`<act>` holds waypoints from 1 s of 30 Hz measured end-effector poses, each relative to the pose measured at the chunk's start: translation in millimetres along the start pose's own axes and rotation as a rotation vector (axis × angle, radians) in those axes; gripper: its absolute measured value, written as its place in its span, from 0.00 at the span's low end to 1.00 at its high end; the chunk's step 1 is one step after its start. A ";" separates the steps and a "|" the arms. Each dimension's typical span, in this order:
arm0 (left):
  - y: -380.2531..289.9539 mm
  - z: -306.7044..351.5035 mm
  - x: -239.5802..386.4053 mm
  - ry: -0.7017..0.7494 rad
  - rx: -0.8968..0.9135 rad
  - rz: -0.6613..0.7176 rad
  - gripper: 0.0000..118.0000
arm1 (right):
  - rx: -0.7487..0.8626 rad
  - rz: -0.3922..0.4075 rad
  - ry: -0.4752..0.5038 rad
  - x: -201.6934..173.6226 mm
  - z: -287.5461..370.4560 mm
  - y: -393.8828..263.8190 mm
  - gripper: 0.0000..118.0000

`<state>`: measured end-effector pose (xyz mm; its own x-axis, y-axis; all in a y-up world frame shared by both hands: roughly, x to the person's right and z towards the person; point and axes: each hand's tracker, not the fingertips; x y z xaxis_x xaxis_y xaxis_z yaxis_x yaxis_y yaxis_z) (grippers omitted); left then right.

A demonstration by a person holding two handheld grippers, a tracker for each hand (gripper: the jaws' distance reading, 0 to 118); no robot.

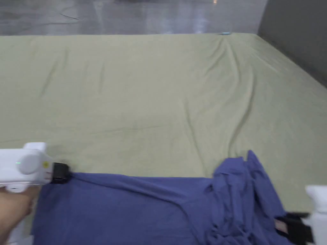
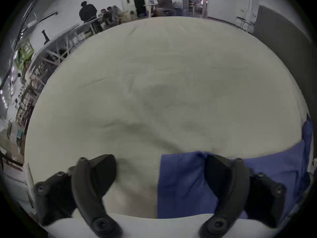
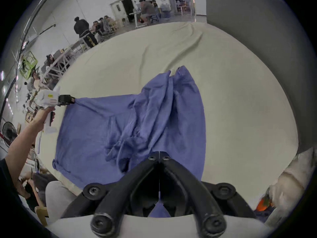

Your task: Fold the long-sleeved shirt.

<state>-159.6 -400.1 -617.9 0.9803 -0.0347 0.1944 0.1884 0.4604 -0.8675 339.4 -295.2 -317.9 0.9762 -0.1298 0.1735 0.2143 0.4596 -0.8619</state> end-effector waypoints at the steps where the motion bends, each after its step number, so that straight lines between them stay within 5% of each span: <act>1: -1.4 7.4 2.6 -0.063 -0.001 0.026 0.23 | 0.015 0.009 0.010 4.1 -4.9 15.9 0.80; 2: -3.9 17.7 6.2 -0.039 0.013 0.026 0.03 | 0.032 0.031 0.016 7.7 -14.4 35.2 1.00; 7: 1.8 33.8 0.4 -0.094 0.007 0.009 0.01 | -0.017 -0.119 0.017 25.0 -79.3 135.4 1.00; 9: 4.5 39.1 -3.2 -0.095 0.011 0.016 0.01 | -0.120 -0.109 -0.067 25.0 -114.1 163.4 1.00; 11: 3.0 43.6 -2.6 -0.088 0.018 0.008 0.01 | -0.229 -0.085 -0.153 16.0 -151.4 176.1 0.87; 12: 4.4 46.9 -4.7 -0.086 0.023 0.004 0.01 | -0.305 -0.083 -0.187 15.1 -165.5 177.0 0.69; 15: 3.6 55.3 -6.2 -0.101 0.026 -0.008 0.01 | -0.351 -0.141 -0.137 13.5 -185.5 176.0 0.66; 16: 4.0 57.1 -7.4 -0.099 0.027 -0.019 0.01 | -0.327 -0.118 -0.153 10.6 -177.7 175.7 0.52; 17: 4.2 58.8 -9.1 -0.099 0.027 -0.029 0.01 | -0.301 -0.065 -0.135 8.4 -169.7 176.1 0.20; 18: 4.4 60.1 -11.2 -0.101 0.029 -0.031 0.01 | -0.289 -0.040 -0.092 6.7 -162.5 176.9 0.06; 20: -0.7 67.8 -11.5 -0.115 0.032 -0.020 0.01 | -0.239 -0.050 -0.054 5.0 -137.8 170.2 0.06; 25: -22.8 107.0 -18.2 -0.167 0.073 -0.010 0.01 | -0.062 0.219 0.031 -18.1 -52.0 128.2 0.06; 30: -71.9 161.3 -29.4 -0.209 0.104 -0.023 0.01 | 0.046 0.326 0.094 -19.3 15.7 53.0 0.06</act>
<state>-211.5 -289.1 -487.4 0.9401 0.1331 0.3138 0.1931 0.5507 -0.8121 332.4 -254.6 -359.4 0.9868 -0.0493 -0.1544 -0.1053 0.5291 -0.8420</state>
